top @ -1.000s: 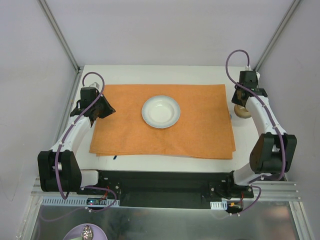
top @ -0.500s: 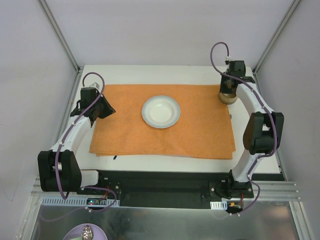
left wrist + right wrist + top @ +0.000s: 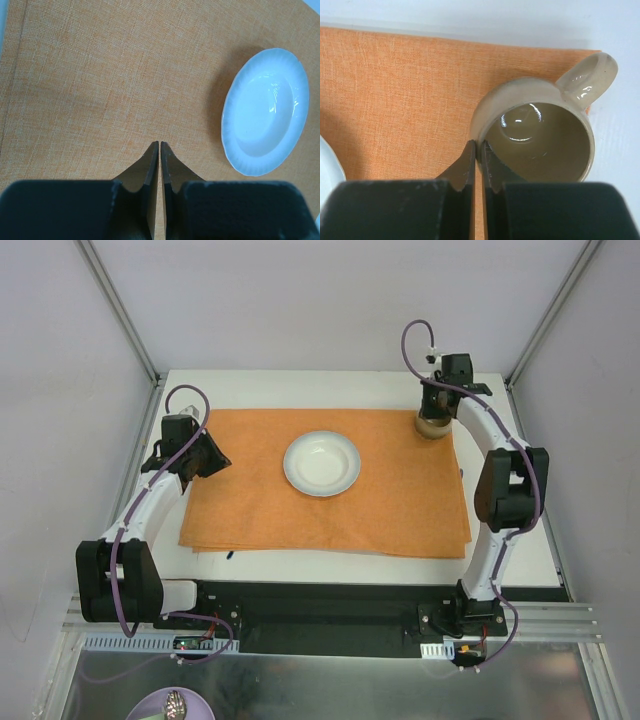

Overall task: Set the dinner table for one person
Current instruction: Place the cup on the napkin.

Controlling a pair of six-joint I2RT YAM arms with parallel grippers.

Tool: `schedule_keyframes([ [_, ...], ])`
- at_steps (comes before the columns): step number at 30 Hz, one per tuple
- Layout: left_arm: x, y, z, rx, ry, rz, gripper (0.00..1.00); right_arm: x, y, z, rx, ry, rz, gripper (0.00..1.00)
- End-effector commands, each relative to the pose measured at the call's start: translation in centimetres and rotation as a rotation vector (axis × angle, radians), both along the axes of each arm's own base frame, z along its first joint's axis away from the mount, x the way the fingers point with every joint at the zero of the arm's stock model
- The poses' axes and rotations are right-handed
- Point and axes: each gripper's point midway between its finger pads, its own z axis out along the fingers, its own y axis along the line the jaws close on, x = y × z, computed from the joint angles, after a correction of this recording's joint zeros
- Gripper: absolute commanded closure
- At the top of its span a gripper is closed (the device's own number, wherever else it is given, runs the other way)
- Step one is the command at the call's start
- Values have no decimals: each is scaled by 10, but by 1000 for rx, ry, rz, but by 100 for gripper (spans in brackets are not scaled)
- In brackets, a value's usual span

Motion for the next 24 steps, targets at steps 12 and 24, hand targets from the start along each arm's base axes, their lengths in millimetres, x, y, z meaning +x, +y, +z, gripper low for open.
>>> schedule_keyframes([
  [12,5,3,-1,6,4,11,96,21,28,36,1,-118,88,99],
  [24,5,2,-1,5,7,10,96,4,30,45,-39,-123,102,99],
])
